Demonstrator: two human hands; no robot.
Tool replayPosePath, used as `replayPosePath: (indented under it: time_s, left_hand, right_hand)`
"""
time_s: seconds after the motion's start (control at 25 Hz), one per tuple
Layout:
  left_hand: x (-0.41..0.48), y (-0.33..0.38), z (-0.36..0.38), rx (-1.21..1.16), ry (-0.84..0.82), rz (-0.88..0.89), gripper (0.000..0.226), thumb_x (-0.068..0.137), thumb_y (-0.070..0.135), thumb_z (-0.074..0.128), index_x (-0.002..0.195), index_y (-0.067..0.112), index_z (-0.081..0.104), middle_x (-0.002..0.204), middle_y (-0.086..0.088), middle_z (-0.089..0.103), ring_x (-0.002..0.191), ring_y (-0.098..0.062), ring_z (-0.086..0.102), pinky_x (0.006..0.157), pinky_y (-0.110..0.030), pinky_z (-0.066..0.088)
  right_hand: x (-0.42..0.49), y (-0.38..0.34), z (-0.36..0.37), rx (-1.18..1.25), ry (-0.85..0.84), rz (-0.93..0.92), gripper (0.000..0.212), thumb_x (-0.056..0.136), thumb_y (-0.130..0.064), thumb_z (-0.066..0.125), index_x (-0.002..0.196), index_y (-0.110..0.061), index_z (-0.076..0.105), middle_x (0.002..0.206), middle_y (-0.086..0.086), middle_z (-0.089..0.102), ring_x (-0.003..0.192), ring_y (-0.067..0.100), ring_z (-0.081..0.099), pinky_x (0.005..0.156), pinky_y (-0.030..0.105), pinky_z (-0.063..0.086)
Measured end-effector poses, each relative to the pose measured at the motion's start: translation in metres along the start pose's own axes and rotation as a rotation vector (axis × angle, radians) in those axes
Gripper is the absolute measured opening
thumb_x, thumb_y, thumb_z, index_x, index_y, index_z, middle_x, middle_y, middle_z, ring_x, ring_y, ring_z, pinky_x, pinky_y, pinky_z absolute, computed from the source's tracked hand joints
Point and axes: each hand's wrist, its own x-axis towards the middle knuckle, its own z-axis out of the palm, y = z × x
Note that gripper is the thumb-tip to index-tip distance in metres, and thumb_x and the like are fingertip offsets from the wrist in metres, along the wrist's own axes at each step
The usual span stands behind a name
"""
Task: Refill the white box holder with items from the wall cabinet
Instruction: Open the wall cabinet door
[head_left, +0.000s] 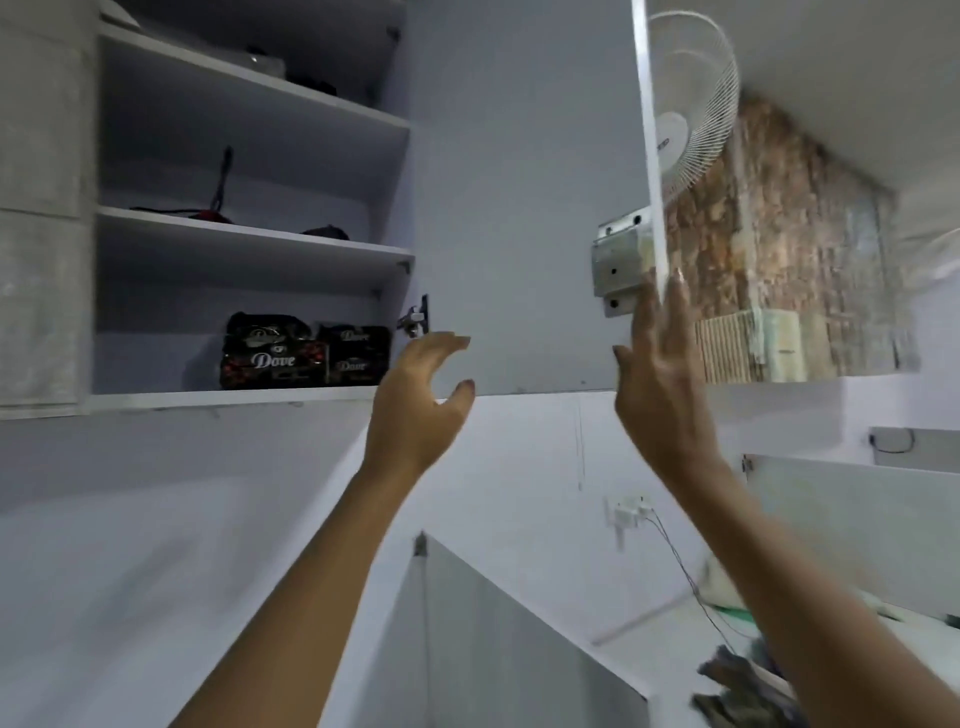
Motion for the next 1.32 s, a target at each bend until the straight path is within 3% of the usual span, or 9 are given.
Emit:
replayPosePath:
  time_s: [0.24,0.36,0.56,0.72,0.8,0.92,1.12,1.2,1.32]
  left_hand:
    - [0.003,-0.013,-0.010,0.087,0.062,0.026,0.043,0.080,0.007,0.061,0.122,0.016,0.055,0.134,-0.002,0.053,0.125,-0.017,0.047,0.104,-0.027,0.037]
    - [0.003,-0.019,-0.026,0.141,0.078,0.045,0.043,0.079,0.008,0.058,0.122,0.014,0.055,0.132,-0.002,0.054,0.125,-0.015,0.047,0.102,-0.021,0.033]
    - [0.002,-0.038,-0.073,0.299,0.072,0.080,0.048,0.075,0.018,0.051,0.123,0.014,0.055,0.131,-0.003,0.055,0.125,-0.014,0.046,0.103,-0.019,0.032]
    - [0.000,-0.068,-0.133,0.555,0.045,0.174,0.046,0.076,0.018,0.051,0.121,0.014,0.057,0.128,-0.006,0.058,0.127,-0.022,0.046,0.106,-0.031,0.031]
    - [0.000,-0.086,-0.171,0.585,0.075,0.172,0.041,0.076,0.017,0.052,0.117,0.012,0.059,0.123,-0.007,0.061,0.121,-0.022,0.052,0.104,-0.031,0.039]
    - [-0.004,-0.118,-0.229,0.489,0.177,0.088,0.037,0.075,0.016,0.053,0.110,0.010,0.062,0.116,-0.007,0.064,0.107,-0.013,0.056,0.091,-0.004,0.036]
    - [-0.013,-0.174,-0.309,0.428,0.284,-0.025,0.039,0.078,0.004,0.058,0.117,0.011,0.056,0.122,-0.005,0.058,0.111,-0.008,0.050,0.088,0.008,0.027]
    - [-0.018,-0.189,-0.326,0.464,0.276,-0.013,0.045,0.077,0.005,0.058,0.122,0.011,0.052,0.127,-0.006,0.055,0.117,-0.009,0.048,0.098,-0.001,0.029]
    - [-0.029,-0.202,-0.343,0.541,0.230,-0.020,0.058,0.074,0.018,0.054,0.131,0.015,0.043,0.138,-0.003,0.047,0.131,-0.015,0.040,0.110,-0.030,0.035]
  right_hand:
    - [-0.004,-0.020,0.007,-0.268,0.141,0.006,0.066,0.082,0.013,0.035,0.143,0.000,0.012,0.154,0.021,0.014,0.141,0.041,0.011,0.114,0.050,-0.004]
    - [-0.008,-0.030,0.019,-0.169,0.130,-0.029,0.067,0.079,0.016,0.033,0.142,-0.001,0.018,0.153,0.023,0.016,0.142,0.037,0.012,0.117,0.047,0.009]
    - [-0.011,-0.087,0.048,0.204,-0.025,-0.066,0.056,0.078,0.005,0.051,0.132,-0.008,0.043,0.146,0.017,0.038,0.139,0.031,0.029,0.108,0.045,0.034]
    - [-0.012,-0.158,0.079,0.838,-0.209,0.305,0.029,0.083,-0.007,0.056,0.112,-0.013,0.057,0.117,0.004,0.062,0.104,0.016,0.056,0.086,0.022,0.044]
    - [-0.013,-0.202,0.103,1.086,-0.345,0.477,0.017,0.083,-0.007,0.056,0.092,-0.020,0.061,0.102,0.005,0.065,0.093,0.020,0.060,0.080,0.029,0.050]
    - [-0.012,-0.278,0.145,1.315,-0.578,0.529,0.023,0.082,-0.003,0.057,0.077,-0.026,0.060,0.094,0.008,0.066,0.094,0.026,0.062,0.072,0.034,0.051]
    - [-0.002,-0.385,0.210,1.448,-0.800,0.540,0.043,0.087,-0.009,0.055,0.129,-0.012,0.045,0.110,0.001,0.057,0.078,0.017,0.060,0.059,0.027,0.054]
    - [0.002,-0.410,0.228,1.525,-0.911,0.610,0.053,0.090,-0.020,0.050,0.139,-0.016,0.030,0.120,0.001,0.051,0.061,0.016,0.060,0.043,0.023,0.049]
    - [0.002,-0.434,0.240,1.591,-0.992,0.699,0.047,0.088,-0.043,0.045,0.128,-0.016,0.049,0.121,0.005,0.057,0.044,0.010,0.053,0.040,0.019,0.039]
